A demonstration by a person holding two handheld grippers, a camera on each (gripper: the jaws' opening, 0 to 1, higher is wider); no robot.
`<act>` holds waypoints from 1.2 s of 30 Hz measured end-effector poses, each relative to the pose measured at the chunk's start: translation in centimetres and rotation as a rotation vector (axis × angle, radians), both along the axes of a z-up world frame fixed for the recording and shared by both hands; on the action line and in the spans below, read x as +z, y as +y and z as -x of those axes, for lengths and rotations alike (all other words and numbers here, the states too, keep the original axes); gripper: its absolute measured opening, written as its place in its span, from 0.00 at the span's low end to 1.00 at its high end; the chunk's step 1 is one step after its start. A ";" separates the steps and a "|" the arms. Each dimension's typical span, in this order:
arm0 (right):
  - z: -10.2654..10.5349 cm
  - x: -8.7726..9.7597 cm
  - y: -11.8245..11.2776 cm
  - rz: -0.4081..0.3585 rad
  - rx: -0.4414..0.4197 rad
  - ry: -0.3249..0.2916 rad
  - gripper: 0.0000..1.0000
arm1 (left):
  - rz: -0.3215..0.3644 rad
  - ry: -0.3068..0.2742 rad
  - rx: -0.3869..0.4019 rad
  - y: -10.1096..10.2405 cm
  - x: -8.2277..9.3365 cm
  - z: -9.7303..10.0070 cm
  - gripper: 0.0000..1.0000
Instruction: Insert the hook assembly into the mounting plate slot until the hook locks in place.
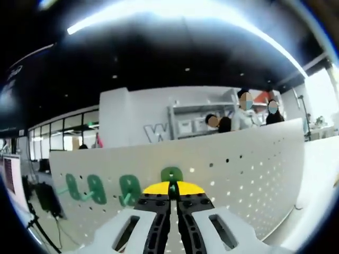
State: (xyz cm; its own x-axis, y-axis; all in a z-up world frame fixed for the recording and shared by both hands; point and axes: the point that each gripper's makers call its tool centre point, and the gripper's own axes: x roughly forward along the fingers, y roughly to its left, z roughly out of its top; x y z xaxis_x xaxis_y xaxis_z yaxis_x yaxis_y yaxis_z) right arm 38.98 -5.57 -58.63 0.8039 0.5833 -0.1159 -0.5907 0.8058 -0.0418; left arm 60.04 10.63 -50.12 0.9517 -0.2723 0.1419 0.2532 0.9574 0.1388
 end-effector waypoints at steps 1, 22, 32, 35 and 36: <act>0.0 -0.1 0.0 -0.001 -0.001 0.001 0.56 | -0.003 -0.002 0.003 -0.1 0.0 0.0 0.02; -0.1 -0.5 -0.1 -0.001 0.001 0.013 0.56 | -0.036 -0.027 0.007 0.1 0.0 -0.2 0.05; 0.0 -0.2 -0.2 0.006 0.001 0.008 0.56 | -0.025 -0.001 -0.031 -0.5 -0.3 0.2 0.13; 0.1 -0.2 -0.2 0.005 0.002 0.008 0.56 | -0.005 0.003 -0.038 -0.4 -0.2 0.4 0.17; 0.1 -0.2 -0.1 0.007 0.002 0.008 0.56 | -0.006 0.001 -0.040 -0.4 -0.2 0.4 0.18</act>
